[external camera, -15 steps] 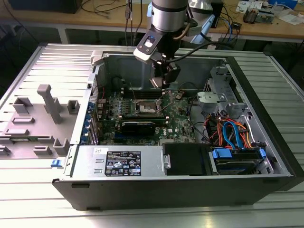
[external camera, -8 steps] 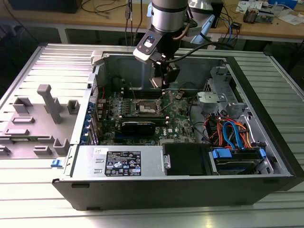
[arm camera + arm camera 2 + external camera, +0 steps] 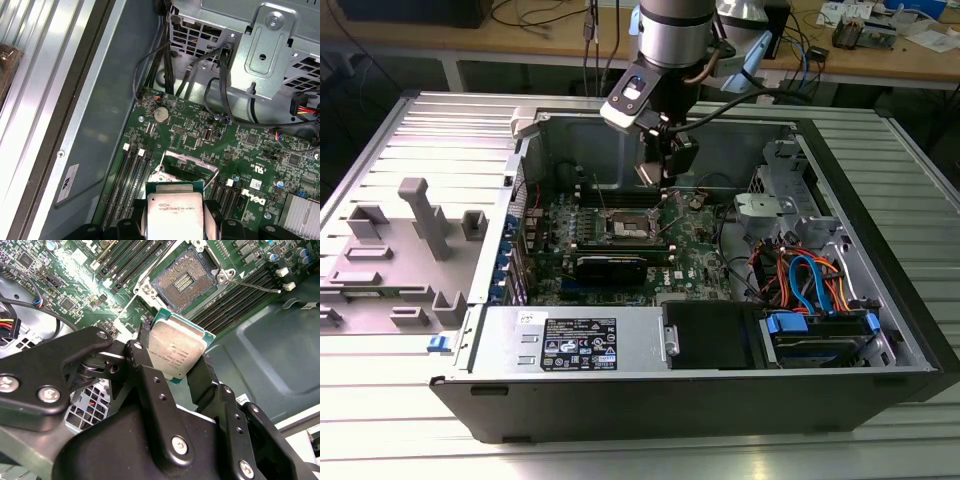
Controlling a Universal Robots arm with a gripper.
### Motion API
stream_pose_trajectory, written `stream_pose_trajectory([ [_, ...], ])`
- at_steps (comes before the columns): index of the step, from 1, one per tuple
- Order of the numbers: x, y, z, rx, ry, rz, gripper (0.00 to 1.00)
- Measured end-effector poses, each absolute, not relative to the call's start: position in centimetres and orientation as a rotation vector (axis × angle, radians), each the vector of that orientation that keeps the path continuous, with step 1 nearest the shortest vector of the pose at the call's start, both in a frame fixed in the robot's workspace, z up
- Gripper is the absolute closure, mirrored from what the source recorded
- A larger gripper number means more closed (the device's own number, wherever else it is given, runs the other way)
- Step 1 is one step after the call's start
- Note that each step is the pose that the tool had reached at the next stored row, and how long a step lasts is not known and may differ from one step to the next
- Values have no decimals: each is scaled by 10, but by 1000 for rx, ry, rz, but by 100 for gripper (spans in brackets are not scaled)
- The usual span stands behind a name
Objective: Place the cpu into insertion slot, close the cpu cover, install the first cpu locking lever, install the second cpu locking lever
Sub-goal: 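Place the cpu into insertion slot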
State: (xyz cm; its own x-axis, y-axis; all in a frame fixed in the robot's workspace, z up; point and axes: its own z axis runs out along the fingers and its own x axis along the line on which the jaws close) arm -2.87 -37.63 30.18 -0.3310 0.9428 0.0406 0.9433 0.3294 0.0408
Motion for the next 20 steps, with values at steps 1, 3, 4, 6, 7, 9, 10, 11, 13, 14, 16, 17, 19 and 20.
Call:
stream_pose_trajectory([
  [1,-29,-376,302,-1812,-2553,-89,45],
  [3,-29,-376,301,-1818,-2549,-89,45],
  [4,-30,-376,300,-1819,-2548,-89,45],
  [6,-31,-376,300,-1822,-2546,-89,45],
  [7,-32,-376,299,-1825,-2544,-89,45],
  [9,-33,-376,298,-1829,-2540,-88,45],
  [10,-33,-376,297,-1831,-2538,-88,45],
  [11,-34,-376,297,-1834,-2535,-86,45],
  [13,-34,-376,296,-1835,-2533,-84,45],
  [14,-34,-376,296,-1835,-2533,-84,45],
  [16,-34,-376,296,-1835,-2532,-84,45],
  [17,-34,-376,296,-1835,-2532,-85,45],
  [19,-34,-376,296,-1836,-2531,-84,45],
  [20,-34,-376,295,-1849,-2520,-84,45],
])
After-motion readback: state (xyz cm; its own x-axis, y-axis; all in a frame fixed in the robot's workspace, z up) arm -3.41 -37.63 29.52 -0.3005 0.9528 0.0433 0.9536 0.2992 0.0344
